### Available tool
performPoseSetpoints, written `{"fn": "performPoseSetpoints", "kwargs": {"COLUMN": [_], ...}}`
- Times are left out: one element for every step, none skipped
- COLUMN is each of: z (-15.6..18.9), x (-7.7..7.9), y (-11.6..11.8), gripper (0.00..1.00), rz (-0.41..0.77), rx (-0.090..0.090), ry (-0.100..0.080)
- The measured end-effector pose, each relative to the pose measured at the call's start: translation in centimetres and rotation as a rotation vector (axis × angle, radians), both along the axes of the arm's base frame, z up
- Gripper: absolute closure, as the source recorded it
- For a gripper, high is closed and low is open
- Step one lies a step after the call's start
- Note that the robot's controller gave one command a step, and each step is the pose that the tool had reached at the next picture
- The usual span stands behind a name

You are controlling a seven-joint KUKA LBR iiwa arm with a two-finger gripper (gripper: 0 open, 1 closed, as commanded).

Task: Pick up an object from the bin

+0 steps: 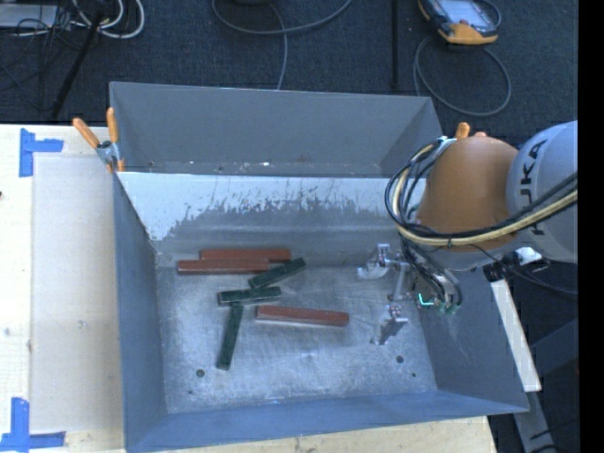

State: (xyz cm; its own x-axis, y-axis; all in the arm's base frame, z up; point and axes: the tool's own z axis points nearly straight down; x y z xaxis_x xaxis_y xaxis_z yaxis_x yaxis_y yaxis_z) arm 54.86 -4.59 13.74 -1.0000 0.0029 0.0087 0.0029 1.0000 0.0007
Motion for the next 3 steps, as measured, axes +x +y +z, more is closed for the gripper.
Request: {"fn": "performPoseSetpoints", "kwargs": {"z": [0.4,-5.0,-4.4], "x": [0.2,0.6,0.5], "y": [0.0,4.9,6.5], "gripper": [0.00,0.00,0.00], "rz": [0.002,-0.099,-0.078], "rx": [-0.001,-0.001,-0.002], "ry": [-0.007,-0.011,-0.007]}}
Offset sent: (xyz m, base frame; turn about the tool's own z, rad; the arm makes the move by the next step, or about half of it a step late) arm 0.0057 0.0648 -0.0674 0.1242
